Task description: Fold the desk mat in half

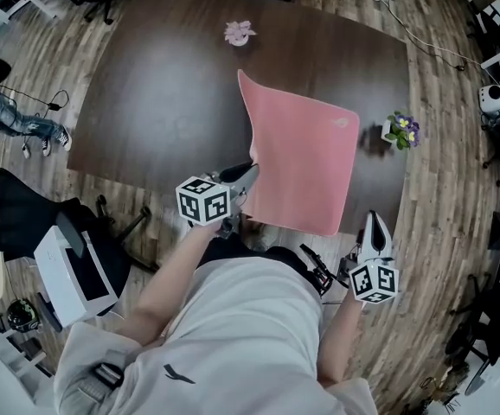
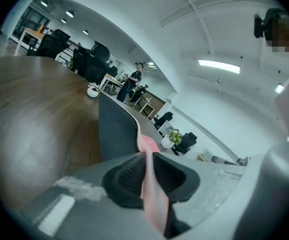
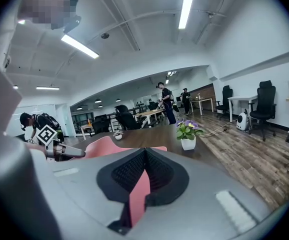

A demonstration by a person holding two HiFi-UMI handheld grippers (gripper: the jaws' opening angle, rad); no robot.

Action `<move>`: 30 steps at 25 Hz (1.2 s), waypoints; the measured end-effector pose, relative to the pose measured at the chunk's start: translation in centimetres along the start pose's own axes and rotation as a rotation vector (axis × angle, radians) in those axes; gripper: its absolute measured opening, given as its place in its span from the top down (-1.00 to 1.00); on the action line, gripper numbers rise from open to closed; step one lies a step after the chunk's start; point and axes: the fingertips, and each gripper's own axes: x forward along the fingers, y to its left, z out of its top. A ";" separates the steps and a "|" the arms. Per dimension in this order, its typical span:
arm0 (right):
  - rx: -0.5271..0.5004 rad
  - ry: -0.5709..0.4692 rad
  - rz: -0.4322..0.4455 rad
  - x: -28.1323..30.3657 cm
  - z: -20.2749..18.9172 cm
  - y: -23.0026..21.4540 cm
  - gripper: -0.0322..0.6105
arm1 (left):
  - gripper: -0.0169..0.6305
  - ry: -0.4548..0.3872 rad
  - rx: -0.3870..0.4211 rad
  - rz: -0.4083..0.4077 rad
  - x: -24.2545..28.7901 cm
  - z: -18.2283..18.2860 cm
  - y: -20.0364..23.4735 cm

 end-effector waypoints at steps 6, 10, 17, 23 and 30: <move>0.019 0.004 -0.026 -0.5 -0.3 -1.1 0.89 | 0.78 0.043 0.016 -0.101 3.2 -0.7 -3.8; 0.028 0.026 -0.028 -0.4 -1.3 -1.2 0.89 | 0.77 0.095 0.050 -0.143 5.3 -1.5 -5.6; 0.046 0.081 -0.039 -0.7 -3.6 -1.6 0.89 | 0.77 0.197 0.076 -0.207 9.0 -3.6 -8.0; 0.069 0.095 -0.089 -1.9 -4.5 -3.4 0.89 | 0.77 0.289 0.094 -0.278 12.4 -6.0 -10.8; 0.103 0.100 -0.150 -3.8 -5.3 -5.4 0.89 | 0.76 0.411 0.116 -0.346 16.1 -9.8 -14.1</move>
